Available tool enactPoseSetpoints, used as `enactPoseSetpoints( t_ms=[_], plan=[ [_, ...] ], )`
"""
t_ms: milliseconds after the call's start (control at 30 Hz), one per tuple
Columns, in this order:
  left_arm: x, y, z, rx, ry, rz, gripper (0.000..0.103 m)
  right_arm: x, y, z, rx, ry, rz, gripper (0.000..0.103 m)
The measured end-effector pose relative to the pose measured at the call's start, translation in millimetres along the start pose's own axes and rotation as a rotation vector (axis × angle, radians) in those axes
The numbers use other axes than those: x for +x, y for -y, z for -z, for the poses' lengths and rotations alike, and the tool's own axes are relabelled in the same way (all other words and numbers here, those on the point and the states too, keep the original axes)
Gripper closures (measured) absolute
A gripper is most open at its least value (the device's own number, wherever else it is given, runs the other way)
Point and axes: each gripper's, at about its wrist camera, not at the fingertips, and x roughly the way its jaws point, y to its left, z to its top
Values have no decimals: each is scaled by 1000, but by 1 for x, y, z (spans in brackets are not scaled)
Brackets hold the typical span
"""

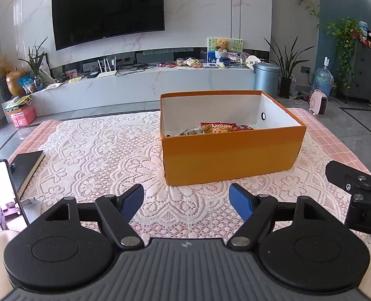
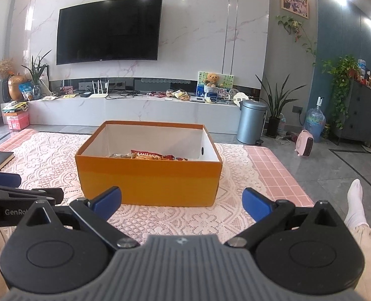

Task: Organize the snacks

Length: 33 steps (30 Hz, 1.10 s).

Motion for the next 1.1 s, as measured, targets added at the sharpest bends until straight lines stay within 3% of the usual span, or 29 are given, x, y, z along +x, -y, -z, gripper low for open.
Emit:
enactPoseSetpoints(
  t_ms=[1100],
  plan=[
    [0, -6, -2, -2, 1, -11, 12, -5, -1, -2, -13, 18, -4, 4]
  ],
)
